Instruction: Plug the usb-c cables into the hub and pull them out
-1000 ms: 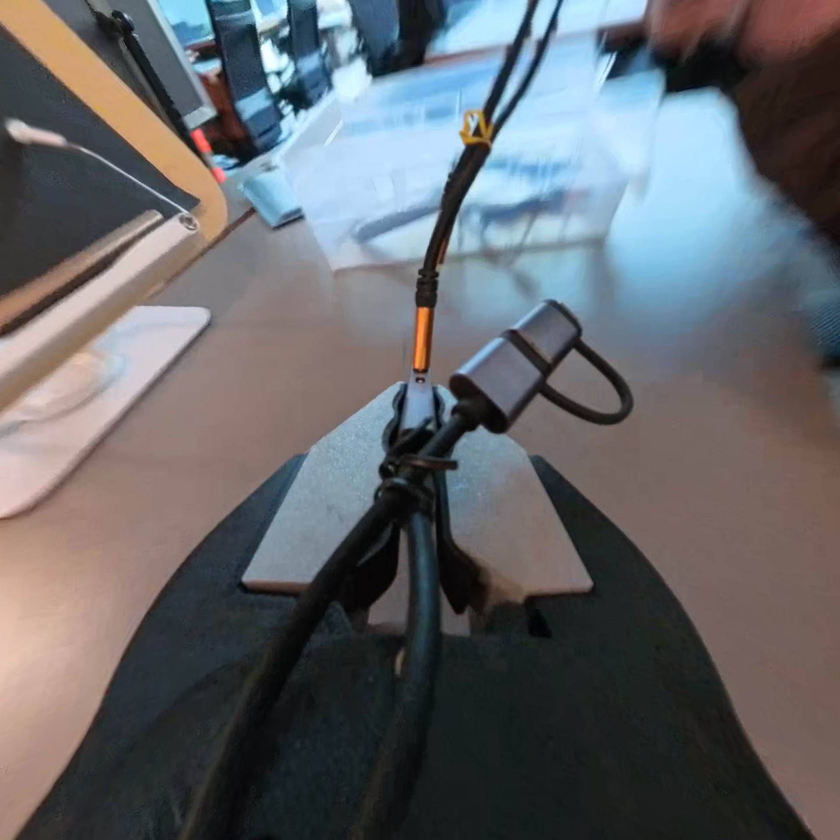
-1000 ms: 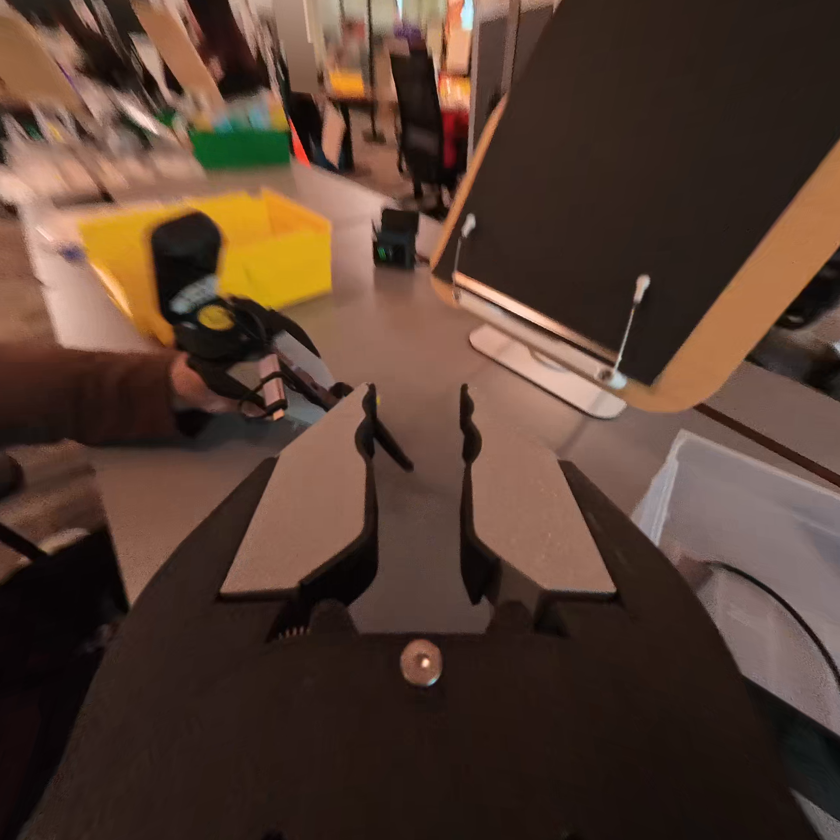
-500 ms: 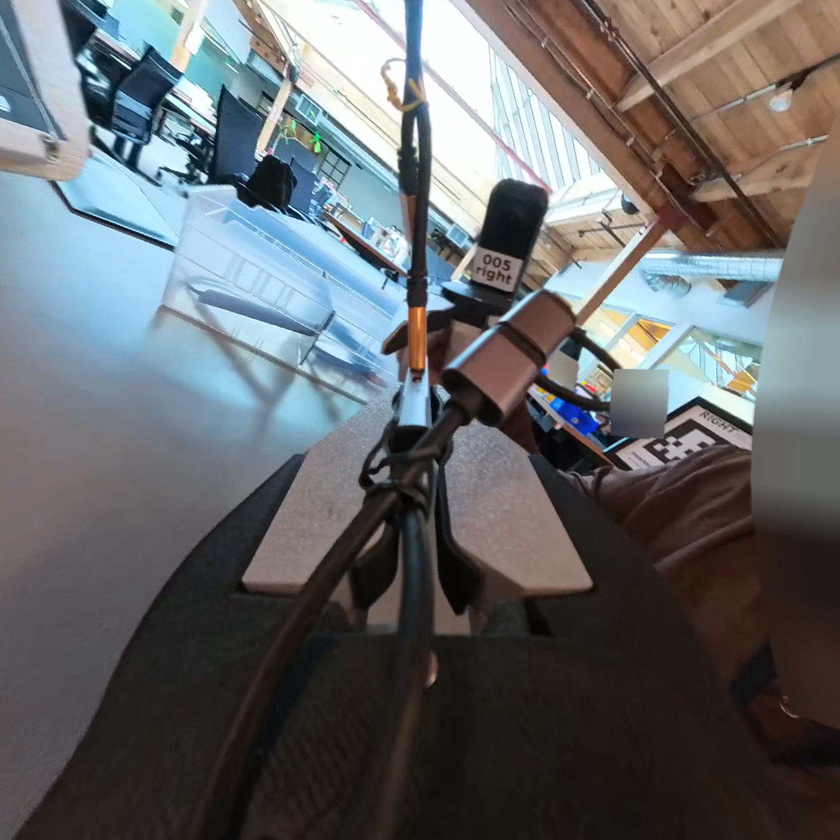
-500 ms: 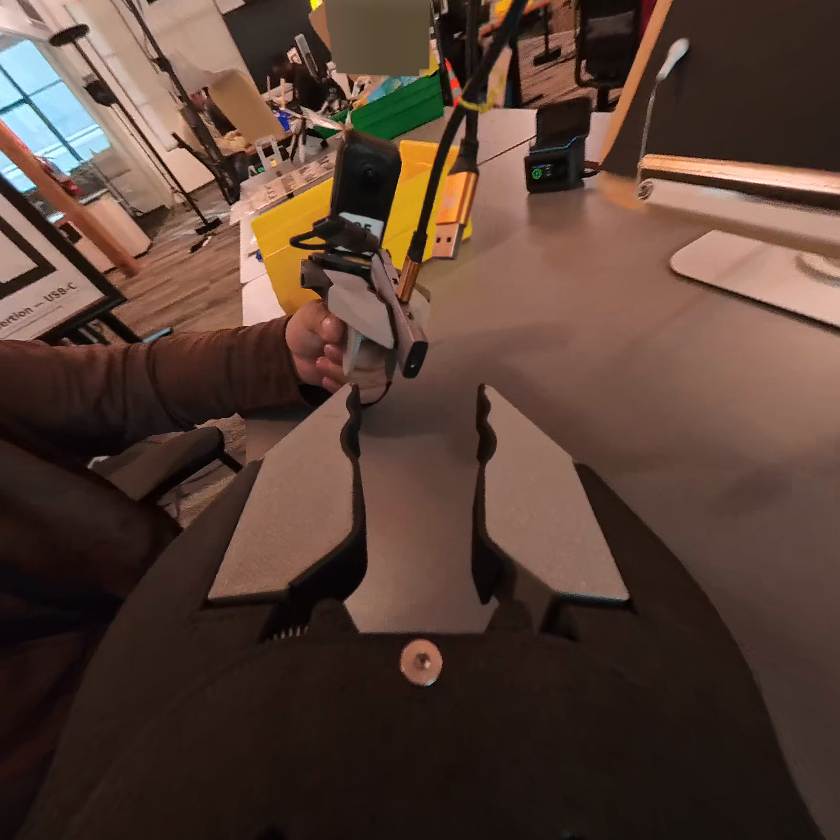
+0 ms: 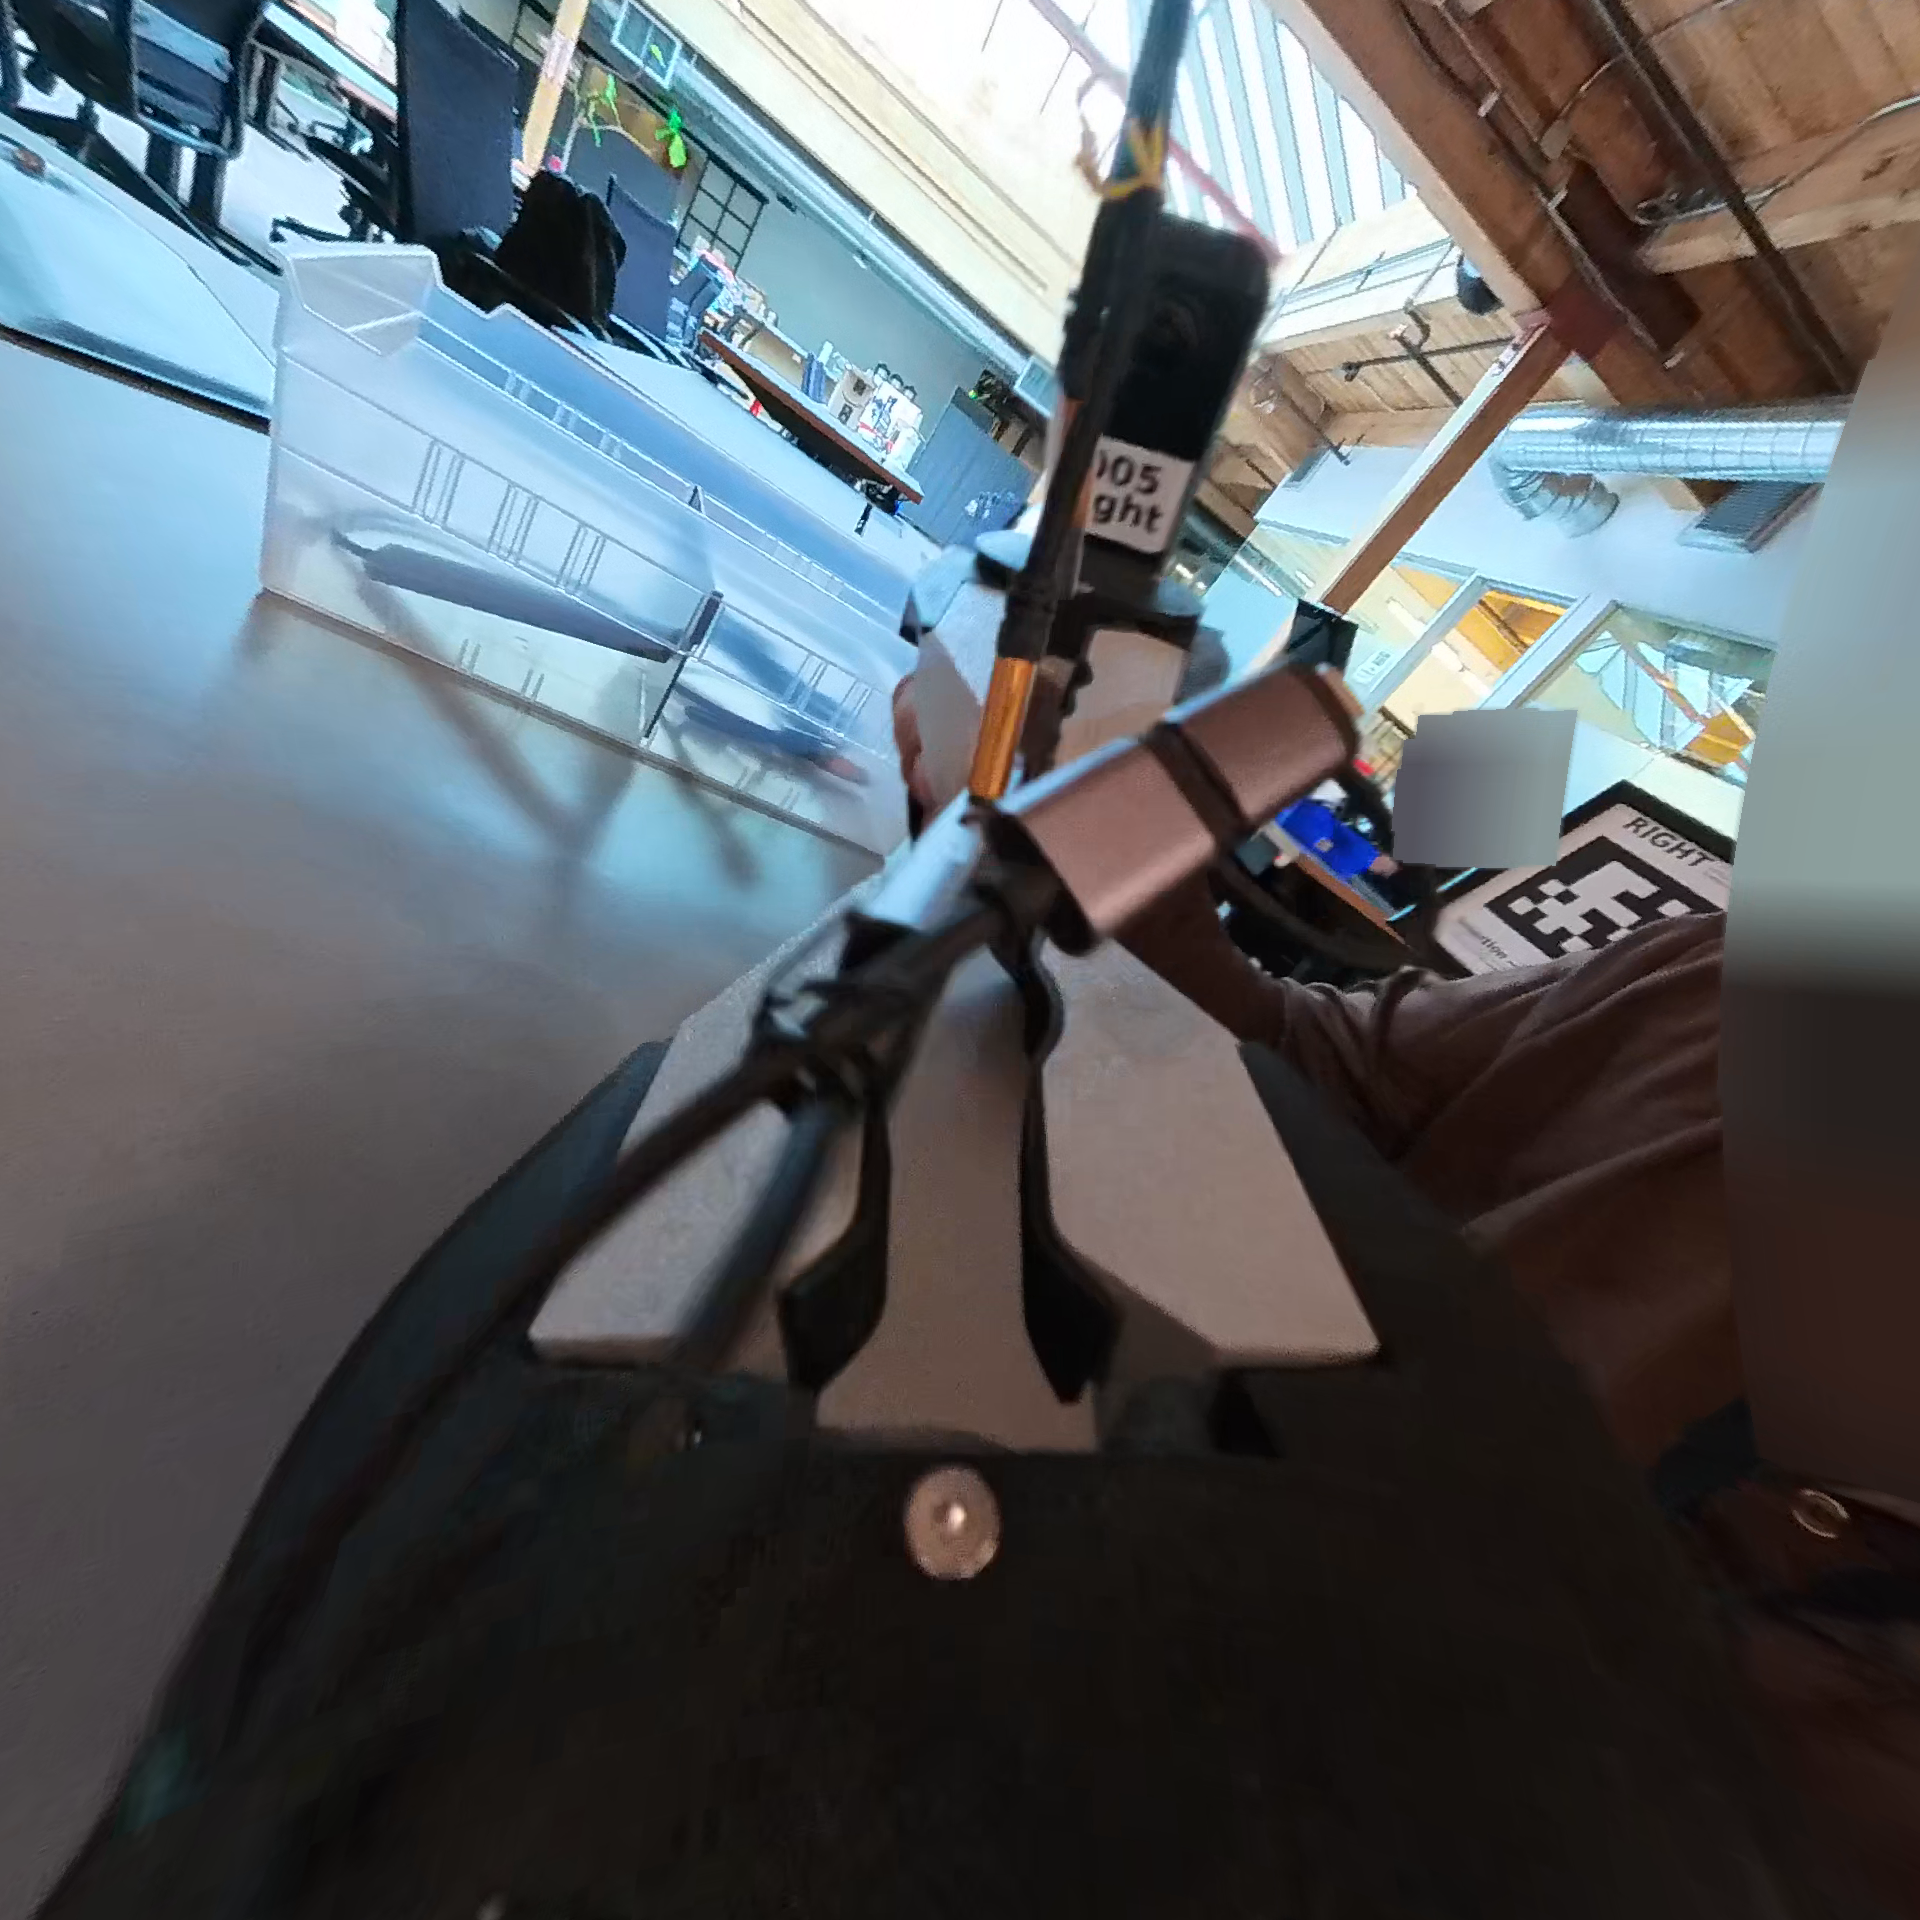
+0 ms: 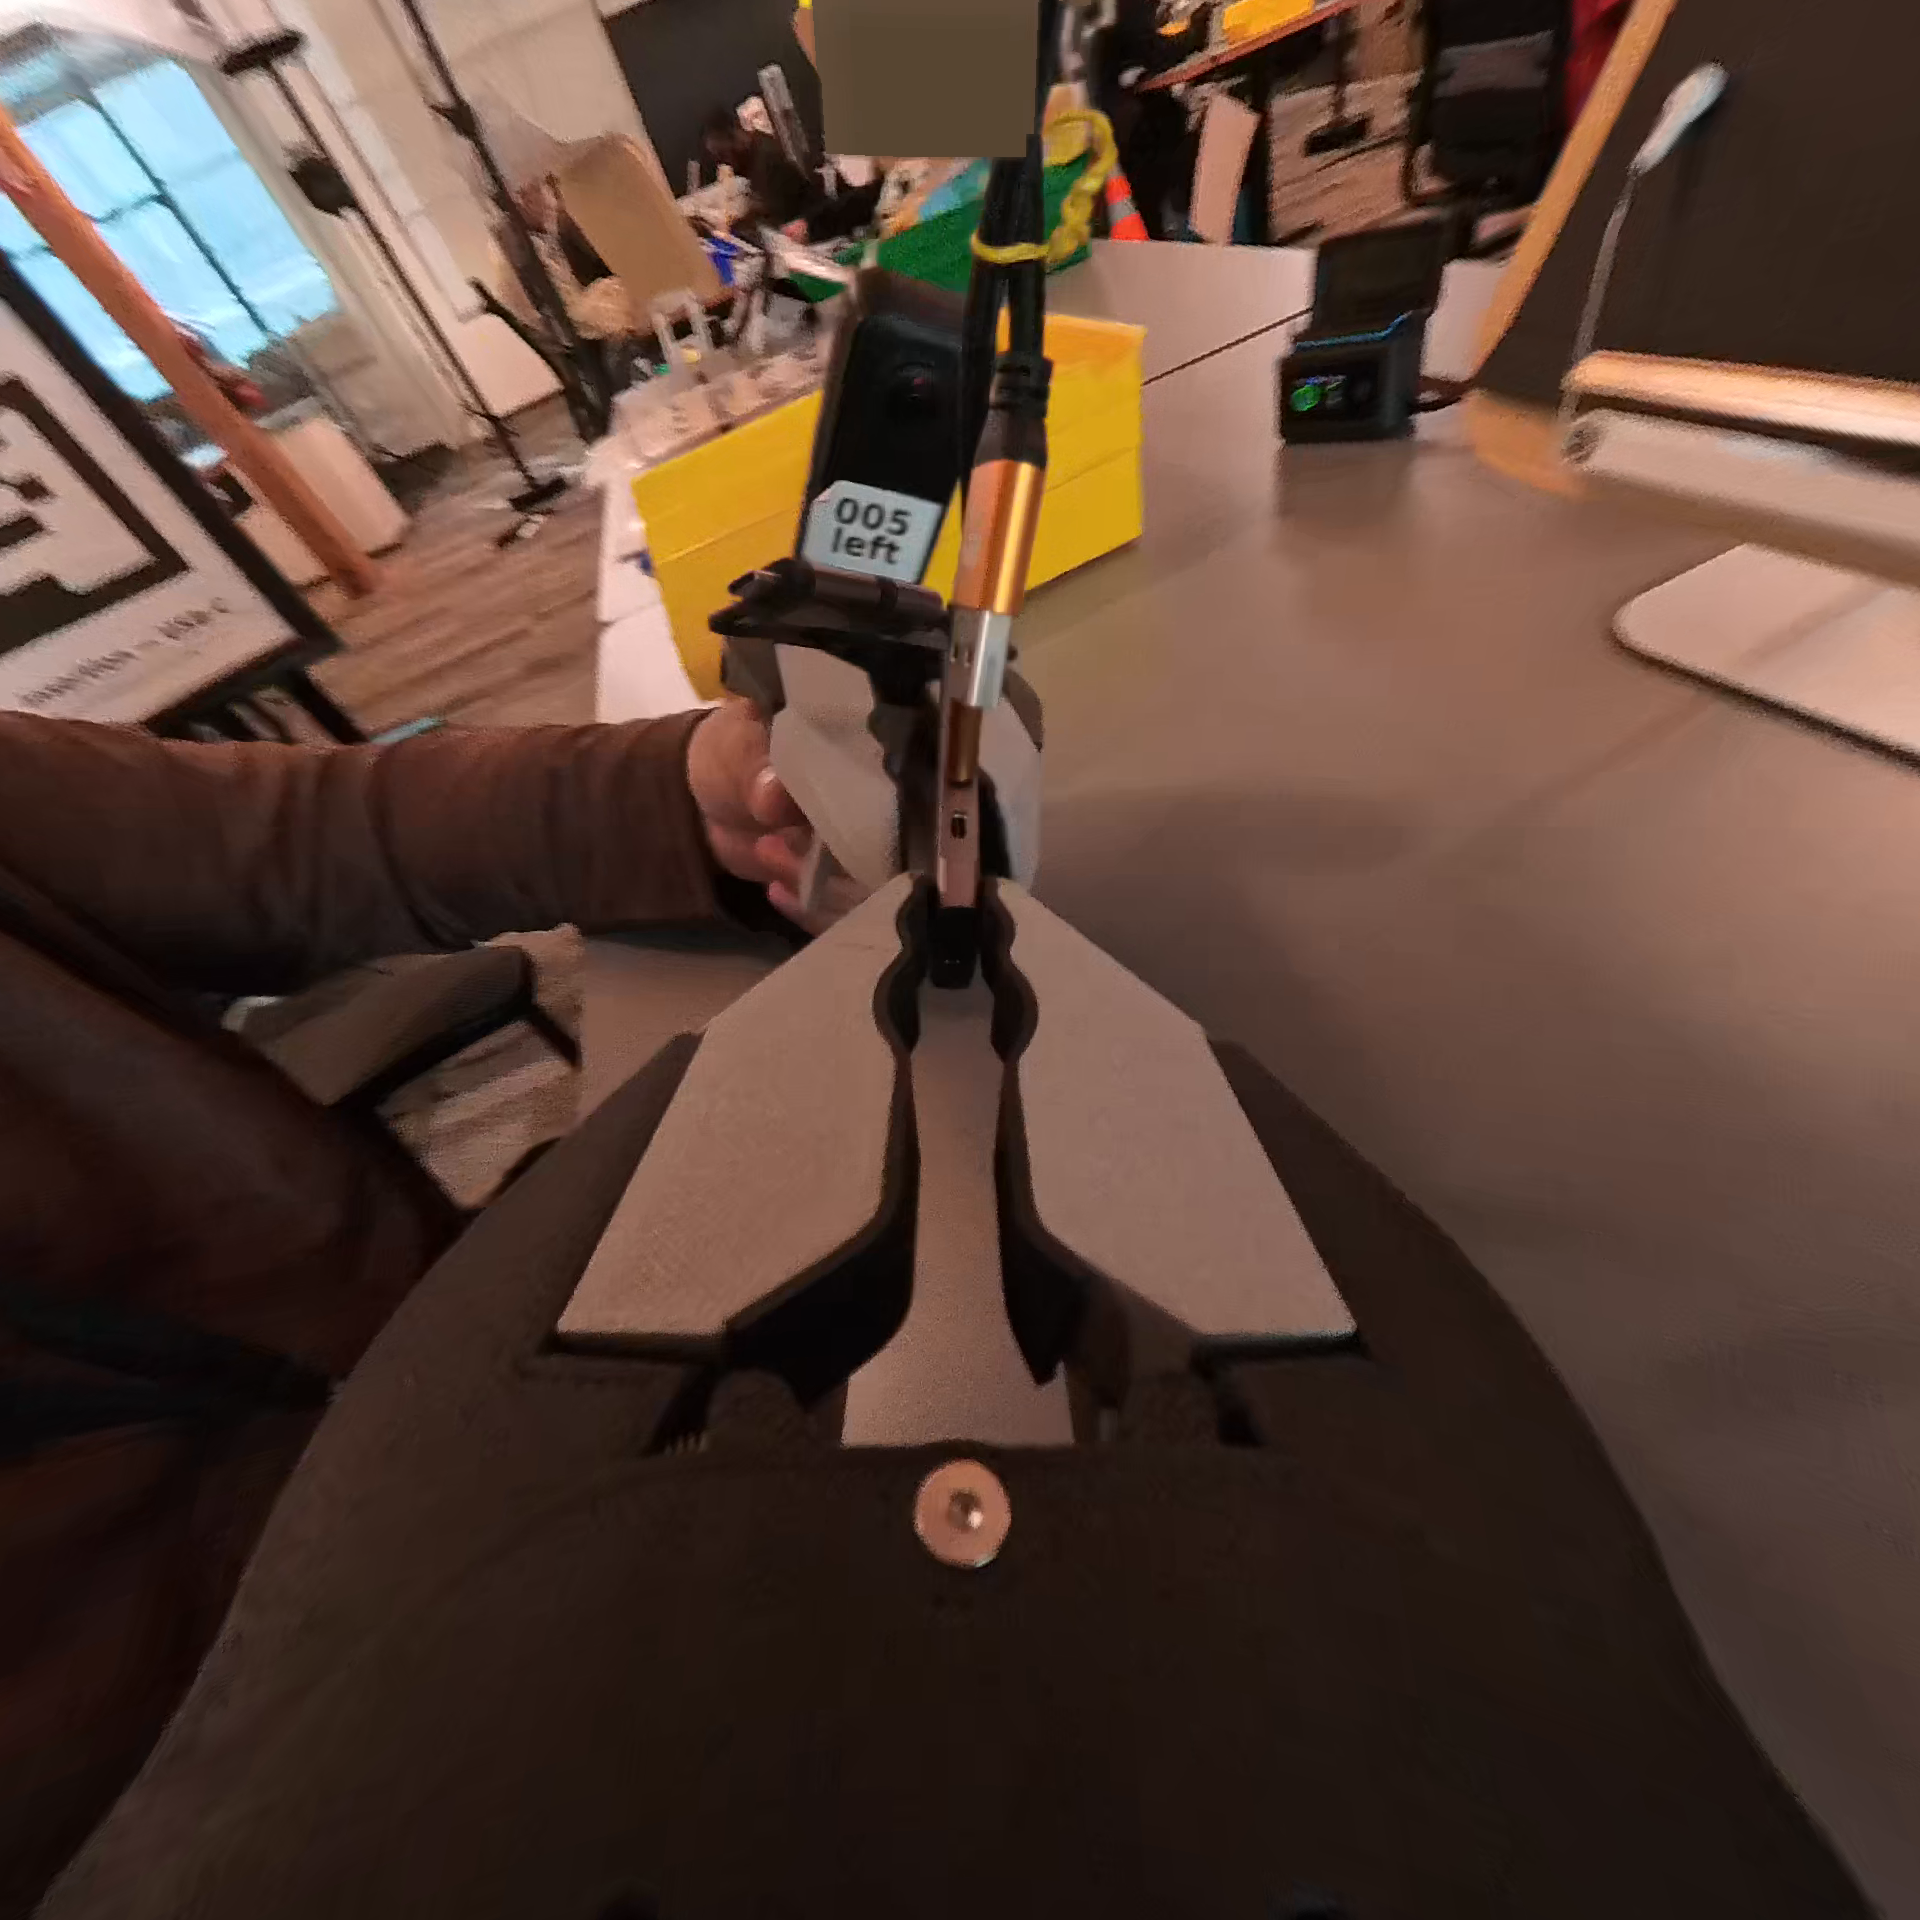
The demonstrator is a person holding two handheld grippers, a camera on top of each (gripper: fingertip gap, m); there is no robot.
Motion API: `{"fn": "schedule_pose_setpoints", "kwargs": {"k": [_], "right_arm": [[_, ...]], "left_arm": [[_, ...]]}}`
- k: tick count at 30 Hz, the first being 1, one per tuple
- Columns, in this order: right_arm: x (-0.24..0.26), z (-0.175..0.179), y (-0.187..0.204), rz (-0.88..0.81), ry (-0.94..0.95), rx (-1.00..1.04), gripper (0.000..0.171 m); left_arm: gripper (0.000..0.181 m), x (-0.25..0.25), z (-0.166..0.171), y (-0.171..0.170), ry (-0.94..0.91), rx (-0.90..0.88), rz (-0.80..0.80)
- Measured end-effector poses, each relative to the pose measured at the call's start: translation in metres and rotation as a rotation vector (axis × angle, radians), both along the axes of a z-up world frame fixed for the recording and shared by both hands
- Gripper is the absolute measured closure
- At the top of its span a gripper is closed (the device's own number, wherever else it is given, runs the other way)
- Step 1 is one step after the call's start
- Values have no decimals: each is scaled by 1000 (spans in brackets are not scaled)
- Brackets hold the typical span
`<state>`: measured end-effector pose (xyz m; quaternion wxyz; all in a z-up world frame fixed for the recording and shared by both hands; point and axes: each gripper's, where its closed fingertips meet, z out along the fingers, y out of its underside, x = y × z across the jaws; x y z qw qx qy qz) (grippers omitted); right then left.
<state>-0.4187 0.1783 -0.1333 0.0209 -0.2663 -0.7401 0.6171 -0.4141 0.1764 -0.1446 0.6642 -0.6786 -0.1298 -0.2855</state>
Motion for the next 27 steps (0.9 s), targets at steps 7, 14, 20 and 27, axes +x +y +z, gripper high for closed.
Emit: {"fn": "schedule_pose_setpoints", "kwargs": {"k": [7, 14, 20, 27], "right_arm": [[-1, 63, 61, -240, 215, -23, 166], [7, 123, 219, -887, 491, 246, 166], [-22, 85, 292, -1164, 375, 510, 166], [-68, 60, 330, -1107, 131, 1001, 165]], "left_arm": [[162, -13, -10, -1, 46, -56, 65], [162, -14, -29, 2, 68, -166, 74], [162, -11, -35, 5, 79, -197, 57], [164, -25, -37, -2, 59, -214, 102]]}}
